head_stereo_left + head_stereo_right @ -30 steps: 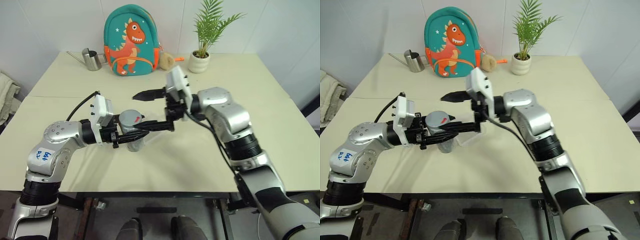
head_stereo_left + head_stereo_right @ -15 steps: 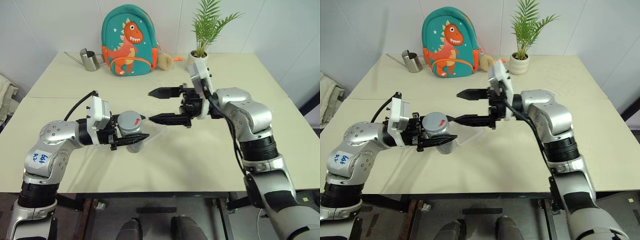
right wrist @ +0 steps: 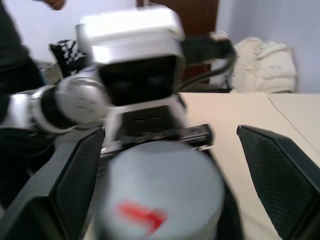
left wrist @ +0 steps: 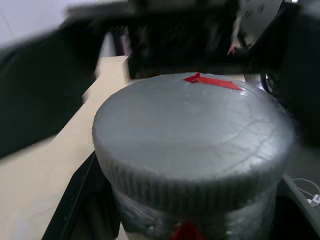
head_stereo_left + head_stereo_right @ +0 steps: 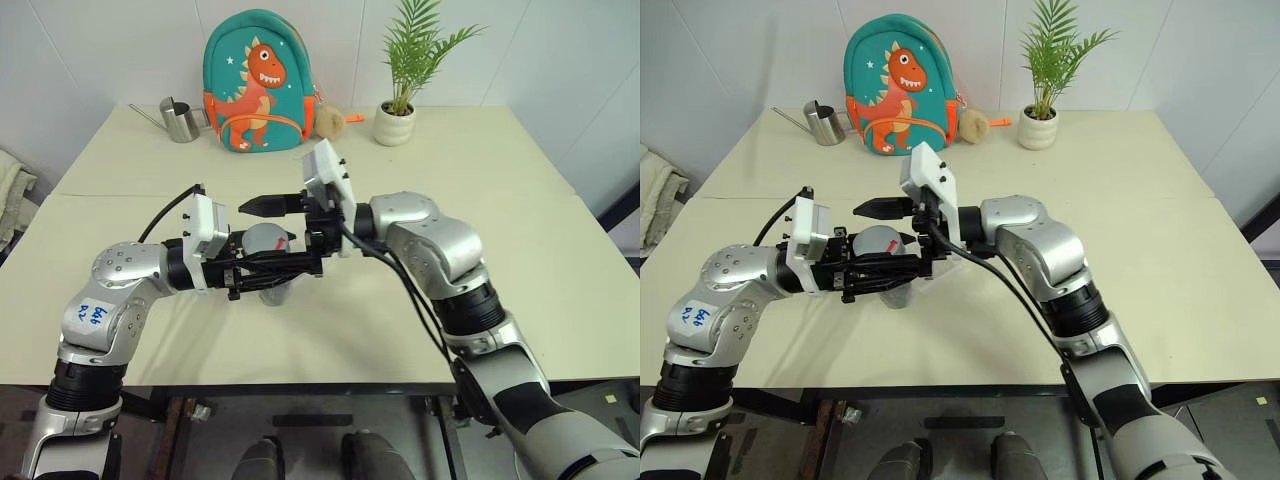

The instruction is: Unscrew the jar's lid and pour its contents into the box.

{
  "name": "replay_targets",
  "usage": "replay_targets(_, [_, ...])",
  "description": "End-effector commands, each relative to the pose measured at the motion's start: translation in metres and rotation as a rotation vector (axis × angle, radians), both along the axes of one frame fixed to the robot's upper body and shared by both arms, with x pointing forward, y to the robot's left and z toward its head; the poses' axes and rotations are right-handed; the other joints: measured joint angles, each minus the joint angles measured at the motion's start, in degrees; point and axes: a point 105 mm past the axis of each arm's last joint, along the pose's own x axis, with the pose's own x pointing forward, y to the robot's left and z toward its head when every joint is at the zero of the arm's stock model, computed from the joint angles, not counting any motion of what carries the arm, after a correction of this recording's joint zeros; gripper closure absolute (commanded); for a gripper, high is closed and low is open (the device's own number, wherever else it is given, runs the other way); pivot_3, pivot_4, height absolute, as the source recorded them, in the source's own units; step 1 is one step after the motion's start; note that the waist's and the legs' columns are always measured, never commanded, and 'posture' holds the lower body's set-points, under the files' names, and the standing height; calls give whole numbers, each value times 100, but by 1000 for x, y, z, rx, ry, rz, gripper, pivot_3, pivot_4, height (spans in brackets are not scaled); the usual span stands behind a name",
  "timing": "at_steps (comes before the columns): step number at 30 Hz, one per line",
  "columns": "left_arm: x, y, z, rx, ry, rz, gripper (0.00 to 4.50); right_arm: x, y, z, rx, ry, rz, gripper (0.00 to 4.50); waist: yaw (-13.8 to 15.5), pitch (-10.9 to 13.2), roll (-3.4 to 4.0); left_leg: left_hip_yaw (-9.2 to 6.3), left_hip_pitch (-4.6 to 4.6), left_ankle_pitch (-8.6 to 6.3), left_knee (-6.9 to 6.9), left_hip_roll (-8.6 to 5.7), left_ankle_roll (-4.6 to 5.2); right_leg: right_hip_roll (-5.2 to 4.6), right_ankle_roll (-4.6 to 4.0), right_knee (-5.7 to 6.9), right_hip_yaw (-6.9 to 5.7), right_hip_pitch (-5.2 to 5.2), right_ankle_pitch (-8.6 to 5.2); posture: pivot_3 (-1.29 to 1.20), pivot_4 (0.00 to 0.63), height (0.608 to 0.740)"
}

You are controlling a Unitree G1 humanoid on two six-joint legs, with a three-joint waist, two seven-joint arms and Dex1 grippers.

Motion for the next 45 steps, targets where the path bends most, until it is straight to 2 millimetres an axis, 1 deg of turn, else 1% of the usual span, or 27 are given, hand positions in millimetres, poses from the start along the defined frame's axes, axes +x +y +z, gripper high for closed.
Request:
replay_targets(1, [-5,-3,12,-6,-55,-23,2138,1,4,13,27,-66,-7,53,6,0,0,0,0,0,0,0,0,-1,0,-1,0,0,0,0,150,740])
replay_targets(5, [-6,-4,12,-9,-57,-25,2138,4,4,13,31,-82,-18,53,4,0,0,3,-1,0,0,-2,1,-3,0,-4,-2,1,0,0,150,740])
replay_targets(7, [-6,-4,12,-9,-58,-25,2138,11,0,17,48,-84,-46,53,2,0,0,2,0,0,0,-1,1,-2,0,-2,-2,1,0,0,150,740])
replay_targets(10, [-6,-2,11,-8,-57,-19,2138,16,-11,19,53,-91,-66,53,4,0,0,1,0,0,0,-1,0,-1,0,-1,-2,1,0,0,150,740])
replay_targets(16, [-7,0,11,-9,-57,-8,2138,25,-34,20,61,-100,-100,53,8,0,0,2,-1,0,0,-2,0,-3,0,-4,-3,1,0,0,150,740])
replay_targets(17, [-7,1,10,-9,-57,-8,2138,28,-41,19,58,-97,-116,53,6,0,0,2,-1,0,0,-2,0,-3,0,-3,-3,1,0,0,150,740])
replay_targets(19, [-8,2,10,-9,-55,-5,2138,40,-61,18,48,-85,-174,53,12,0,0,1,0,0,0,-1,0,-2,0,-3,-3,1,0,0,150,740])
replay_targets(22, [-8,3,9,-9,-53,-1,2138,50,-79,15,25,-81,-230,53,18,0,0,1,-1,0,2,-2,1,-3,0,-3,-3,2,0,0,150,740])
replay_targets(25, [-7,5,9,-8,-53,4,2138,50,-93,15,15,-76,-238,53,53,0,0,3,0,0,2,-7,2,-7,1,-10,-2,5,0,0,150,740])
replay_targets(28, [-7,6,9,-4,-53,6,2138,47,-98,16,17,-69,-228,53,4,0,1,9,0,-1,-3,0,2,2,1,-12,1,3,0,0,150,740])
replay_targets(30, [-7,7,9,-3,-53,7,2138,44,-100,16,17,-65,-215,53,-14,1,2,12,1,-1,-6,5,2,9,1,-10,2,0,0,0,150,740])
replay_targets(33, [-7,9,10,-2,-55,7,2138,35,-98,18,17,-57,-168,53,1,3,4,9,0,-1,-4,7,2,11,1,-8,0,0,0,0,150,740])
replay_targets(36, [-5,10,13,-14,-64,-5,2138,6,-75,35,72,-40,-20,53,-2,3,5,10,0,-1,-1,2,2,6,1,-6,0,1,0,0,150,740])
replay_targets(38, [-4,10,14,-20,-71,-9,2138,-4,-64,37,76,-40,15,53,-2,3,5,10,1,-1,0,5,2,6,1,-3,0,1,0,0,150,740])
replay_targets(41, [-2,7,14,-28,-77,-17,2138,-14,-43,32,51,-55,41,53,16,3,5,1,1,0,1,5,1,5,1,-3,0,2,0,0,150,740])
replay_targets(45, [-1,4,14,-32,-78,-25,2138,-15,-33,26,25,-47,37,53,20,3,5,2,-1,0,3,-2,1,-3,1,-3,0,2,0,0,150,740])
